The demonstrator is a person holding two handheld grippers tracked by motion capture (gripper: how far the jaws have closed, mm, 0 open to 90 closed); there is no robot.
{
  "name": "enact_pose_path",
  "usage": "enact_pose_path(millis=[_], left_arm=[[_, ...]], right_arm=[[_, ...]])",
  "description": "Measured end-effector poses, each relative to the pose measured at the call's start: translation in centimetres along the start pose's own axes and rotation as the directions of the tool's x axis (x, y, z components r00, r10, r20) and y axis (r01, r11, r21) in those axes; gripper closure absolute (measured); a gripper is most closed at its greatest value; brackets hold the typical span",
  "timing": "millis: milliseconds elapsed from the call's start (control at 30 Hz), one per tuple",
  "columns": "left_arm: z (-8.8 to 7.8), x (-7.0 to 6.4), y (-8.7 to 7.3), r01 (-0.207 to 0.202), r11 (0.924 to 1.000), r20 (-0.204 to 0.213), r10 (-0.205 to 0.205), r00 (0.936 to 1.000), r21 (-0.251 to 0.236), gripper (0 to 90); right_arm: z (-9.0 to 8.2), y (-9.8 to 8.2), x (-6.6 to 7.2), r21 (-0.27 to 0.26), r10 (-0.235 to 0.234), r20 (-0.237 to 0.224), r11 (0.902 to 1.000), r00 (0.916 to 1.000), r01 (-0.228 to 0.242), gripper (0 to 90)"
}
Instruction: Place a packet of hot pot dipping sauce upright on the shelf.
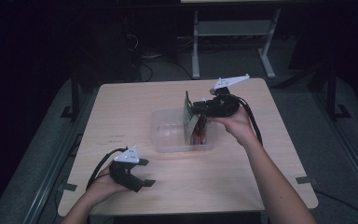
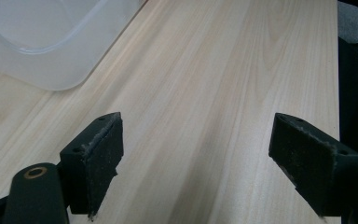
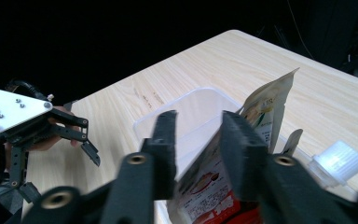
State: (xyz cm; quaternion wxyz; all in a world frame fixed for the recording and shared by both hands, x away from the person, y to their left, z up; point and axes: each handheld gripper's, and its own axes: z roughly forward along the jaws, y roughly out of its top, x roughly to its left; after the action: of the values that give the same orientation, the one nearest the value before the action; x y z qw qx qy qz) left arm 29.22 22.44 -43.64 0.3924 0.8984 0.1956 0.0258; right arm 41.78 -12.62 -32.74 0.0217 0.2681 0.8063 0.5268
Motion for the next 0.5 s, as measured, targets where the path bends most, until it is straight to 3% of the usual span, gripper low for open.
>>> enact_pose_path(millis=[233, 500], left_arm=[[-0.4, 0.3, -0.1, 0.003, 0.9999, -0.014, -0.003, 0.9999, -0.012, 17.4], [-1.0, 0.3, -0.2, 0.008, 0.9999, -0.026, -0.008, 0.9996, -0.012, 17.4]], right_arm=[[-1.7, 0.1, 1.1, 0.009, -0.045, 0.060, 0.9989, 0.9971, 0.045, 40.3], [-3.6, -1.6, 1.8, 0.039, -0.067, 0.138, 0.9973, 0.9882, 0.062, 23.8]])
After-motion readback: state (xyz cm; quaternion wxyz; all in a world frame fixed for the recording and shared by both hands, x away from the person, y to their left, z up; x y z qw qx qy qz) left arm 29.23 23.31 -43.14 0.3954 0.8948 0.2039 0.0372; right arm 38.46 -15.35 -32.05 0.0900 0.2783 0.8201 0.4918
